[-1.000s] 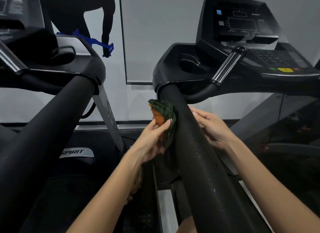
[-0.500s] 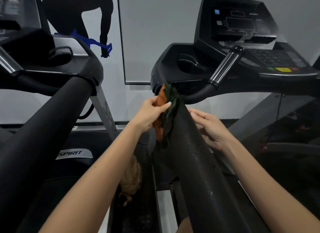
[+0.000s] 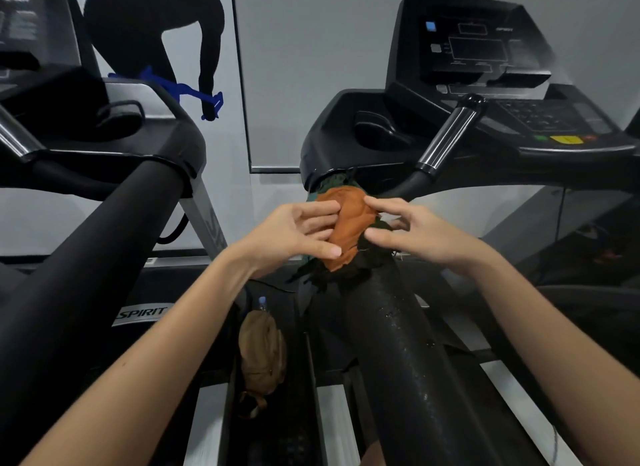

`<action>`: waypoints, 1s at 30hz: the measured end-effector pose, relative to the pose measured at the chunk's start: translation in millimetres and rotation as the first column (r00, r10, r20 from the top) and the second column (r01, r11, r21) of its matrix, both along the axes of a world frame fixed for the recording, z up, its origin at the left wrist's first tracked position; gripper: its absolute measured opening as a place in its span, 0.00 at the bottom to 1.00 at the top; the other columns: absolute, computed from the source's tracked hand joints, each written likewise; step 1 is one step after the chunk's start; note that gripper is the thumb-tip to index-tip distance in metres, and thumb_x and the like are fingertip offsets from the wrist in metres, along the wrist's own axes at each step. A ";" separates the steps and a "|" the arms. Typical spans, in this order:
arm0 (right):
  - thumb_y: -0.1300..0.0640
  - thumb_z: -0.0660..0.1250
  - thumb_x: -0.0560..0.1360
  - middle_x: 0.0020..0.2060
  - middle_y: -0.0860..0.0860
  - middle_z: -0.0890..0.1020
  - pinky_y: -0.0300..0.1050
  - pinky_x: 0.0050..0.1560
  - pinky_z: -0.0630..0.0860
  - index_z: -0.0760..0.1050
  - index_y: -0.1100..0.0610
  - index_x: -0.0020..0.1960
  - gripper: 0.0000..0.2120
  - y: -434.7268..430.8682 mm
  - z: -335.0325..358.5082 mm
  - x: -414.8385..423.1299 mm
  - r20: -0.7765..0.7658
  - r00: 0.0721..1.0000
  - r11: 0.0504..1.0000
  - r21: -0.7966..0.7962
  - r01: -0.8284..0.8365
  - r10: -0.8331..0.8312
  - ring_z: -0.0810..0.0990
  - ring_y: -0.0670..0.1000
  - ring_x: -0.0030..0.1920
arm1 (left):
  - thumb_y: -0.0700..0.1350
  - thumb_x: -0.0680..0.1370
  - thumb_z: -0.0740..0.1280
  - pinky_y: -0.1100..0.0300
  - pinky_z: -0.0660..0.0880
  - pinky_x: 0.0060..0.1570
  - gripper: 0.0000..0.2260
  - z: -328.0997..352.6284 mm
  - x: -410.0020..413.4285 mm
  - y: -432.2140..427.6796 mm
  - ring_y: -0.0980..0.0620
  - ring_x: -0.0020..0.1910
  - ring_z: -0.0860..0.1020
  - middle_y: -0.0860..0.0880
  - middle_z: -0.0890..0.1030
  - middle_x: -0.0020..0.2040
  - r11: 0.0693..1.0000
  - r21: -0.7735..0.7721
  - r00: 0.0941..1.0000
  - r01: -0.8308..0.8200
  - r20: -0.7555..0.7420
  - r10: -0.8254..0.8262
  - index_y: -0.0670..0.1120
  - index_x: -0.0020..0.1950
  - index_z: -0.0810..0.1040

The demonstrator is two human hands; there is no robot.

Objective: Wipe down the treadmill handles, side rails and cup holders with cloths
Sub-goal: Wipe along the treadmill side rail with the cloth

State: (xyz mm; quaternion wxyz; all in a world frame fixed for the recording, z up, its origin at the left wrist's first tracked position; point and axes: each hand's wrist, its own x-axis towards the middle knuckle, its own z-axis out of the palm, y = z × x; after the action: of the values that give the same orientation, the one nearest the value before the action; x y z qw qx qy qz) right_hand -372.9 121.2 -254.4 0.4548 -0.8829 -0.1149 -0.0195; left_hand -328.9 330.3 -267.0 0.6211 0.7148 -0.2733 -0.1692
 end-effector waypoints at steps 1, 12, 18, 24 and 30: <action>0.45 0.69 0.67 0.68 0.43 0.66 0.34 0.59 0.66 0.61 0.49 0.73 0.37 2.0 1.5 0.8 -0.005 1.000 0.999 -0.041 -0.007 0.006 0.67 0.45 0.66 | 0.27 0.66 0.71 0.67 0.71 0.60 0.33 -3.6 -0.4 -1.0 0.55 0.63 0.72 0.50 0.72 0.63 1.000 0.013 0.999 0.004 0.031 -0.005 0.40 0.70 0.66; 0.53 0.58 0.79 0.71 0.51 0.67 0.38 0.61 0.68 0.60 0.60 0.73 0.24 16.8 16.1 46.9 0.065 0.996 0.959 -0.274 0.073 -0.057 0.71 0.48 0.66 | 0.45 0.74 0.69 0.72 0.72 0.49 0.27 11.1 36.5 -21.5 0.54 0.60 0.72 0.51 0.71 0.65 0.953 0.228 0.960 -0.199 0.241 0.142 0.46 0.71 0.67; 0.61 0.65 0.75 0.40 0.53 0.84 0.31 0.38 0.72 0.81 0.61 0.52 0.09 -0.7 6.2 21.1 0.218 0.971 0.973 -0.188 0.137 -0.094 0.80 0.43 0.39 | 0.44 0.70 0.73 0.63 0.70 0.58 0.25 22.6 23.8 -10.5 0.56 0.54 0.75 0.54 0.72 0.60 0.942 0.324 0.959 -0.082 0.284 -0.014 0.50 0.66 0.73; 0.53 0.64 0.75 0.47 0.45 0.81 0.29 0.38 0.73 0.76 0.52 0.57 0.12 -20.4 16.2 -17.0 -0.102 0.994 0.999 -0.032 -0.044 0.041 0.78 0.40 0.43 | 0.44 0.68 0.75 0.72 0.75 0.47 0.18 38.5 5.9 -16.9 0.62 0.46 0.78 0.54 0.78 0.55 0.893 0.450 0.922 0.008 0.342 -0.180 0.52 0.57 0.78; 0.51 0.65 0.74 0.66 0.44 0.71 0.39 0.67 0.65 0.65 0.52 0.71 0.26 3.2 14.6 11.3 -0.017 0.995 0.984 -0.154 -0.095 0.093 0.69 0.41 0.65 | 0.45 0.68 0.75 0.61 0.72 0.56 0.28 24.5 9.4 -2.9 0.51 0.62 0.73 0.50 0.72 0.66 0.901 0.427 0.963 -0.074 0.267 -0.047 0.50 0.66 0.71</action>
State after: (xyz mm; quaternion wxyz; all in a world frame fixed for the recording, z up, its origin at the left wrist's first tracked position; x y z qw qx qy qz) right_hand -361.6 124.4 -239.7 0.3859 -0.9092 -0.1553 0.0154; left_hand -319.5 327.3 -242.5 0.4046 0.8531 -0.3061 -0.1220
